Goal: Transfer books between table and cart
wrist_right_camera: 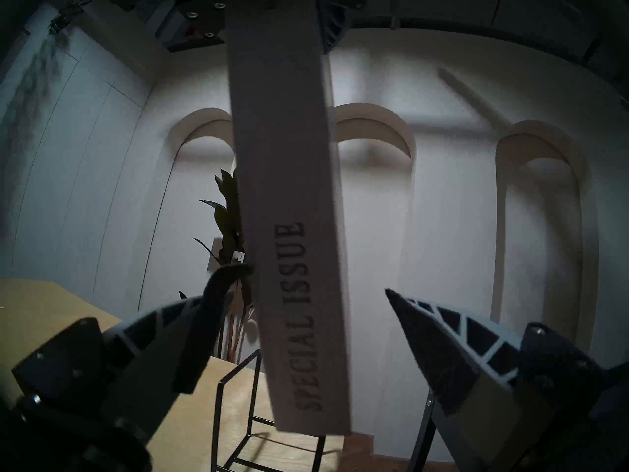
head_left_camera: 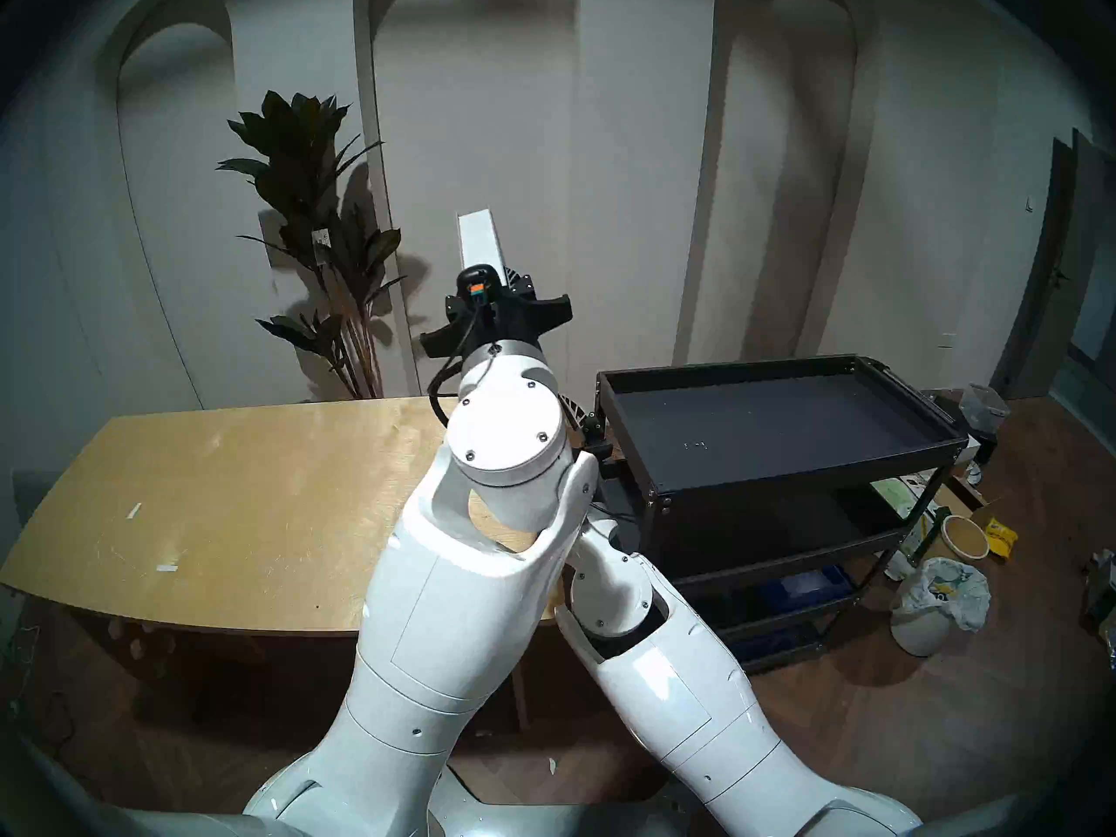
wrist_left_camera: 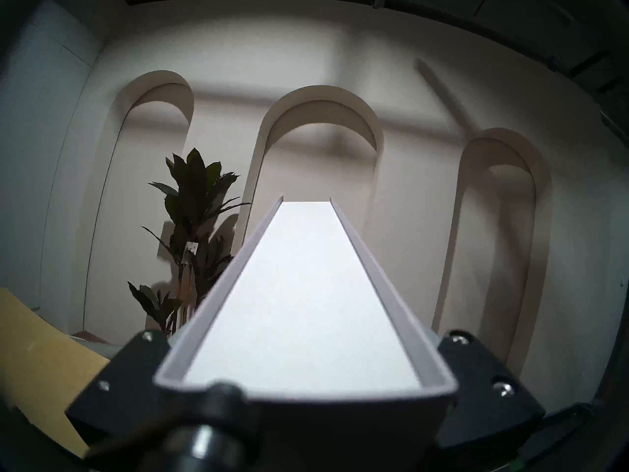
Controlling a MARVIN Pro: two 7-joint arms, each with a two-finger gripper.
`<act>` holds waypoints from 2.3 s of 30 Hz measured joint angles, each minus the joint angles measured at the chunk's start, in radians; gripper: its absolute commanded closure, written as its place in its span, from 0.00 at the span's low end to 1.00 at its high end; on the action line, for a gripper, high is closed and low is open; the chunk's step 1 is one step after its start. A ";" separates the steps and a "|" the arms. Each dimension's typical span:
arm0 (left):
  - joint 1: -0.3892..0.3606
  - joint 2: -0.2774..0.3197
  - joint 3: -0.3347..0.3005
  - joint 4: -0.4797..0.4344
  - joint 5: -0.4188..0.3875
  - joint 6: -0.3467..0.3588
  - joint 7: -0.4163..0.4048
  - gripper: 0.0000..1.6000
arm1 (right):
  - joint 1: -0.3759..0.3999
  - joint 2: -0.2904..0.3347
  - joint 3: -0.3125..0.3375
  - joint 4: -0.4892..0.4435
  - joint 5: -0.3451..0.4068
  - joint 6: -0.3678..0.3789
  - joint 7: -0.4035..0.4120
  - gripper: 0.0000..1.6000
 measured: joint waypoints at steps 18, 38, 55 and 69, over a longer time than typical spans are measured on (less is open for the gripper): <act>-0.016 -0.015 0.010 0.024 0.002 0.024 0.003 1.00 | 0.041 -0.019 -0.011 0.029 -0.004 -0.017 -0.047 0.00; -0.020 -0.044 -0.004 0.021 -0.002 0.027 0.056 1.00 | 0.086 -0.047 -0.007 0.041 0.014 -0.028 -0.154 0.00; -0.023 -0.047 0.016 0.017 -0.002 0.069 0.045 1.00 | 0.120 -0.066 -0.024 0.088 -0.009 -0.055 -0.199 0.15; -0.023 -0.045 0.011 0.019 -0.002 0.063 0.029 0.00 | 0.145 -0.081 -0.037 0.131 -0.030 -0.066 -0.232 1.00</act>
